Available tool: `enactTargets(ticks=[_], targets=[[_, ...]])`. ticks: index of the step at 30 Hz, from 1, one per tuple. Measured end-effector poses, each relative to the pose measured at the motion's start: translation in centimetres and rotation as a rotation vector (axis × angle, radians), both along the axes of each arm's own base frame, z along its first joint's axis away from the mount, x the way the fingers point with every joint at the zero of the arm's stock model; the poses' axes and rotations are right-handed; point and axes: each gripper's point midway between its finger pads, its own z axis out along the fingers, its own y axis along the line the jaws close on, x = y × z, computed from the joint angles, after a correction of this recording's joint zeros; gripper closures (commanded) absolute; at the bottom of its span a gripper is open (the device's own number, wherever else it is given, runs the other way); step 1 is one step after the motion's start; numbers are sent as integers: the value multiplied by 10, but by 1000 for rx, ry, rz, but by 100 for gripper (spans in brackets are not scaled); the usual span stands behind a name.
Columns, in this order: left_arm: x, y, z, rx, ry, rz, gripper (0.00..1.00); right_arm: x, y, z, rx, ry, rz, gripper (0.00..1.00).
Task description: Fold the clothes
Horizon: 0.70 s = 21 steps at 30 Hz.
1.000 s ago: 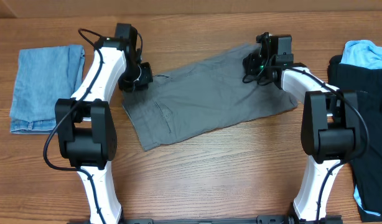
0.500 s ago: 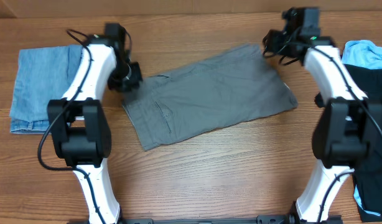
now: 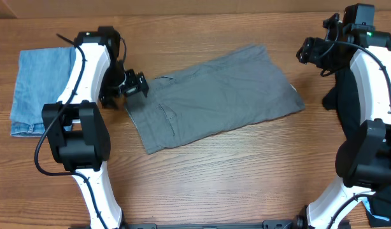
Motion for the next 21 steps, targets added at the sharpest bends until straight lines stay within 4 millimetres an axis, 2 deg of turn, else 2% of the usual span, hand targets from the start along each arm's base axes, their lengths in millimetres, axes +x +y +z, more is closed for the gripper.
enactTargets(ticks=[8,12,14,15,17,18,20,21], targets=[[-21,-4,-26,-25,73,27,0,-4,6,-2,-2,8,53,24],[-33,-7,-45,-38,100,42,4,-7,7,-4,0,25,58,20],[-39,-9,-53,-46,115,48,9,-7,7,-4,0,26,59,20],[-41,-9,-56,-50,120,50,18,-7,7,-4,-2,25,61,20],[-45,-12,-59,-59,132,65,52,-7,7,-4,-1,24,61,20],[-45,-13,-59,-67,132,71,64,-7,7,-4,-2,25,61,20],[-41,-16,-60,-88,118,74,84,-7,7,-4,-1,25,61,20],[-39,-18,-60,-97,107,74,89,-7,7,-4,-1,25,61,20]])
